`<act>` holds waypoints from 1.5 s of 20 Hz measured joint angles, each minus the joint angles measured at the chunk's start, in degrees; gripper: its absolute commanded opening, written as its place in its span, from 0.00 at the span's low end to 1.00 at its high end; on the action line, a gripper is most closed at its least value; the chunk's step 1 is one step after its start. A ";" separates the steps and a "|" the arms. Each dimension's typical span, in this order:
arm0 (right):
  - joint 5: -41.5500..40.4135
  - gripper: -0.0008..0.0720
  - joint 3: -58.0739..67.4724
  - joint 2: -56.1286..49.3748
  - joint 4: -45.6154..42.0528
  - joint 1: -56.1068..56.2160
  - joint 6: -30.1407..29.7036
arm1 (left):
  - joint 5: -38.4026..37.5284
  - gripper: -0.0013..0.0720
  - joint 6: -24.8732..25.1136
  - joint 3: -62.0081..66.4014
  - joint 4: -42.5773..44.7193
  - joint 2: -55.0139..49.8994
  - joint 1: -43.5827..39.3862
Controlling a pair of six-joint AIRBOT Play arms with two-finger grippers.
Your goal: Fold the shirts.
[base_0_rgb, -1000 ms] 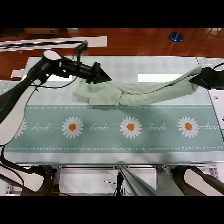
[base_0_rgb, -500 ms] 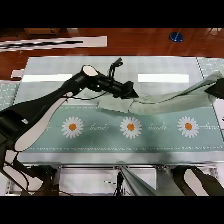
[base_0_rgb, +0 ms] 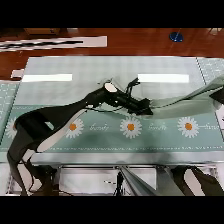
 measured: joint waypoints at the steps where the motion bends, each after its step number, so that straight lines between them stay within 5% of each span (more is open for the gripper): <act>1: 0.39 0.04 0.02 0.13 0.02 0.00 0.09 | 0.00 0.05 0.04 1.11 -1.05 -1.27 -1.16; 11: 3.10 0.04 0.02 0.52 0.11 0.00 0.48 | 0.94 0.04 -4.44 16.39 -8.37 -12.63 -6.05; 24: 2.82 0.04 0.00 0.52 1.51 0.00 0.48 | -0.20 0.04 -7.52 20.35 -8.52 -15.58 -8.98; 27: 2.08 0.04 0.00 0.52 1.81 0.00 0.50 | -6.78 0.04 -5.73 21.05 -2.93 -12.90 -4.07; 30: 0.66 0.04 0.00 0.48 2.60 0.00 1.01 | -13.92 0.04 -5.81 21.33 12.41 -6.47 3.78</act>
